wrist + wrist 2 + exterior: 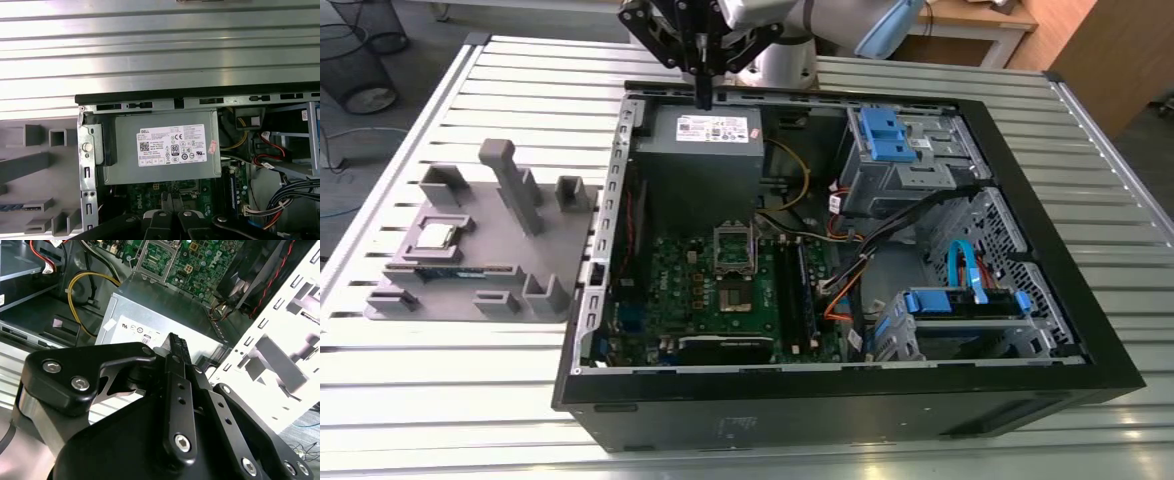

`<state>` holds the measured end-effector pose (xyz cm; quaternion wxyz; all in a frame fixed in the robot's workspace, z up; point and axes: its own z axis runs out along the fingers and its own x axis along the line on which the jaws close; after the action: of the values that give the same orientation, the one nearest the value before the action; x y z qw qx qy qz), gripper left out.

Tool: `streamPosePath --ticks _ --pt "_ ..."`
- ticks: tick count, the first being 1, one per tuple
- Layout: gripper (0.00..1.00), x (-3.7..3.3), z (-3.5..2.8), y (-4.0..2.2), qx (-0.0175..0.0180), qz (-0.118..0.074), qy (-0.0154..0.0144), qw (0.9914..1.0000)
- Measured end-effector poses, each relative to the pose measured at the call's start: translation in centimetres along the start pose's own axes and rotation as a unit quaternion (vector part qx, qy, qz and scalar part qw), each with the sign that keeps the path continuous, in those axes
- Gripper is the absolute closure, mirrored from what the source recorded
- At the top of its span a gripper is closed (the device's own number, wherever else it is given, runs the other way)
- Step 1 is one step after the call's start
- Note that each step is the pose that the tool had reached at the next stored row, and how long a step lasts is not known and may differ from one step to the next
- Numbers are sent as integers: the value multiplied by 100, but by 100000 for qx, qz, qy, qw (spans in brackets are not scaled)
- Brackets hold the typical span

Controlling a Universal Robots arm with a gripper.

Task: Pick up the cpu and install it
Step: 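Reach for the cpu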

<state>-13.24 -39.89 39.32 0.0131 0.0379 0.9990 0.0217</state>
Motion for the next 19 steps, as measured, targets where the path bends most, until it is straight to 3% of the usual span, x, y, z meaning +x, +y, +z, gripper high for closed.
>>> streamPosePath --ticks 19 --pt "89 215 -6 -16 -6 -1 -58 100000"
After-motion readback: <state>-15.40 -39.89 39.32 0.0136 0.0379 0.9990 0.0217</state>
